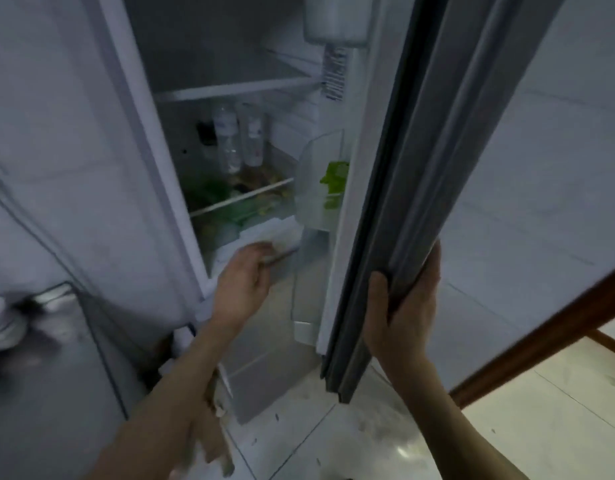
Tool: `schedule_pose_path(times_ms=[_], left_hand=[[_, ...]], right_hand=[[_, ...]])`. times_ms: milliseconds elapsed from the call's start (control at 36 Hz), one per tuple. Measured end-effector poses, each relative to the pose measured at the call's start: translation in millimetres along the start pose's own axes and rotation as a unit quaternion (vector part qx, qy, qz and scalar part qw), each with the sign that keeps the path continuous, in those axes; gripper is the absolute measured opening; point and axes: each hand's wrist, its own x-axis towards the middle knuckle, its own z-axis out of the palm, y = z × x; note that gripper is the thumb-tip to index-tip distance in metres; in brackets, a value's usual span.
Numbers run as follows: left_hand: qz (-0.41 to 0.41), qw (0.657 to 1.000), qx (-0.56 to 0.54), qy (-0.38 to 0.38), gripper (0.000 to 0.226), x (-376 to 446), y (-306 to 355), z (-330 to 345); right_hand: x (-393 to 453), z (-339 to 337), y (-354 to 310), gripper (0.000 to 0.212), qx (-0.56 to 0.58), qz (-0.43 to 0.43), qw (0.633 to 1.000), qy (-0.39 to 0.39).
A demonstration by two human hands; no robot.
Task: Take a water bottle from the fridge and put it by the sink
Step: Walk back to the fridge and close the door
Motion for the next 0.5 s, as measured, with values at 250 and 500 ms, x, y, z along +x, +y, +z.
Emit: schedule_pose_path(times_ms=[250,500], left_hand=[[-0.260,0.910,-0.261,0.192,0.059,109.7,-47.0,-146.6],[-0.265,0.887,-0.350,0.142,0.072,180.5,-63.2,-156.9]], right_hand=[[-8.9,132.9,-63.5,0.091,0.012,-0.117,0.993,-0.031],[0.8,248.1,-91.4,0.109,-0.035,-0.139,0.990,-0.015]])
